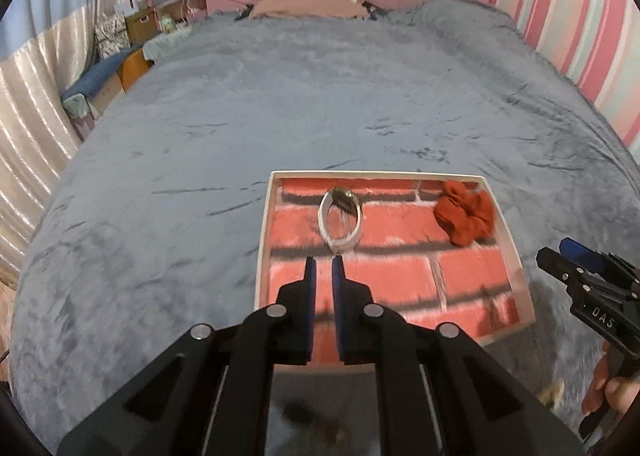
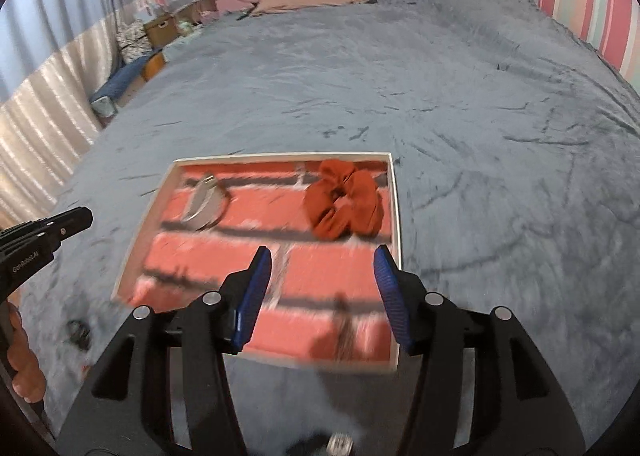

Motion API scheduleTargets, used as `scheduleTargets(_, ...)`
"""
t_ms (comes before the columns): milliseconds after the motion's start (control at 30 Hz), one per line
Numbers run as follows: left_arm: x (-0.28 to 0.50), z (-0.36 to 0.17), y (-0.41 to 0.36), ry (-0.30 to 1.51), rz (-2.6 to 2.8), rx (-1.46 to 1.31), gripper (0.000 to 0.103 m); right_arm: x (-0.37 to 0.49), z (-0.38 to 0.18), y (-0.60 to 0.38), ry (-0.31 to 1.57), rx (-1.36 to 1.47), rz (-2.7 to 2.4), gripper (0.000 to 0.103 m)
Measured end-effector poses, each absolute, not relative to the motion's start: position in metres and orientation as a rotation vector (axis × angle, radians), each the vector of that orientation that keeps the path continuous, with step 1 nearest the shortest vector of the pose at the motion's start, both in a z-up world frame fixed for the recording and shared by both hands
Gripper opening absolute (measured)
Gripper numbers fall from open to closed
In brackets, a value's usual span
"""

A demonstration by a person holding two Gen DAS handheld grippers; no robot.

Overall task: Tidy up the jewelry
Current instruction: 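Open both tools to drop the scrunchie and watch into the tray, then move the right tool to the black hair tie while the left tool approaches the wooden bead bracelet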

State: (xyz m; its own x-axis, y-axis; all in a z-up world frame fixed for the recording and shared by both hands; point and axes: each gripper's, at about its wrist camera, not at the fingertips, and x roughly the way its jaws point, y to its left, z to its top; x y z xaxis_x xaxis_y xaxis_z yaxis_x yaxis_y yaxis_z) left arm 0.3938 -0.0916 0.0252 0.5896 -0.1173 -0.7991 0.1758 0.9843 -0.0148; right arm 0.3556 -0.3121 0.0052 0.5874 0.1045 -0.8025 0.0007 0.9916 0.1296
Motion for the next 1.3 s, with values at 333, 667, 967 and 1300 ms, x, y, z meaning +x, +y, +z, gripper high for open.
scheduleTargets(333, 0.245, 0.047, -0.055, 0.802, -0.173, 0.047, 0.01, 0.211, 0.034, -0.286, 0.816, 0.102, 0.099, 0.054)
scheduleTargets(667, 0.162, 0.013, -0.024, 0.743, -0.159, 0.057, 0.01, 0.122, -0.001, -0.277, 0.729, 0.092, 0.044, 0.054)
scheduleTargets(967, 0.147, -0.045, -0.013, 0.776, -0.151, 0.1, 0.01, 0.104, -0.046, -0.274, 0.716, 0.057, -0.012, 0.054)
scheduleTargets(1300, 0.149, -0.055, 0.012, 0.766, -0.162, 0.006, 0.01, 0.106, -0.06, -0.277, 0.712, 0.058, -0.017, 0.054)
